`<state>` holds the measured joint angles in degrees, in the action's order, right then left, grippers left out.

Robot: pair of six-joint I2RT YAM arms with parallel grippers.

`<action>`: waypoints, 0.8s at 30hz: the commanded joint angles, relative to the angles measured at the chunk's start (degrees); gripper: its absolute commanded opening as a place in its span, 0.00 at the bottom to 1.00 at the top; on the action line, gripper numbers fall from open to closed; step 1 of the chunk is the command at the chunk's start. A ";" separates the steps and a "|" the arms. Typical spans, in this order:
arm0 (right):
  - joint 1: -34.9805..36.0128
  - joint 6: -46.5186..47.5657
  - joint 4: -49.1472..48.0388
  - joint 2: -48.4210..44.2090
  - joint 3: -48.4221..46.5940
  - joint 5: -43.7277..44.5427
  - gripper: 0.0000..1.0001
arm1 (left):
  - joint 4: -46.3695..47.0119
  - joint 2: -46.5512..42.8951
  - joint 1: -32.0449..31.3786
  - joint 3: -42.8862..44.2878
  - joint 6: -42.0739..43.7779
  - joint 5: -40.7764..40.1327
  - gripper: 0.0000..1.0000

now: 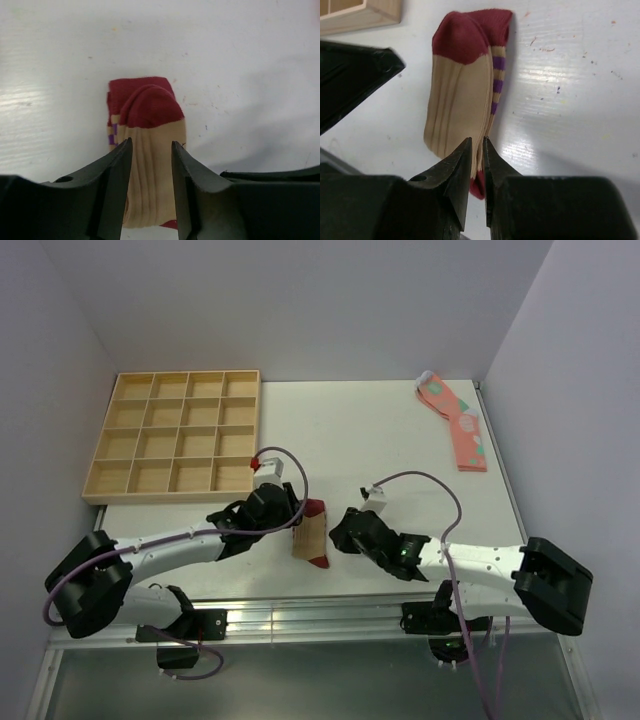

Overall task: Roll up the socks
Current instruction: Adjust the sock at the center of the board, then roll the sock at the center of the board.

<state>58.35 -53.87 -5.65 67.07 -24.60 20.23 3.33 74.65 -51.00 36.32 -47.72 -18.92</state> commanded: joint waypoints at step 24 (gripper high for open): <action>7.04 23.54 -26.78 3.50 5.00 -4.85 0.36 | 12.75 23.08 8.90 7.72 12.57 21.72 0.36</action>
<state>64.75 -35.11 -29.23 68.77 -16.91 13.15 15.07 95.77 -42.59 43.16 -35.38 1.74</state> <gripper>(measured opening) 0.357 0.369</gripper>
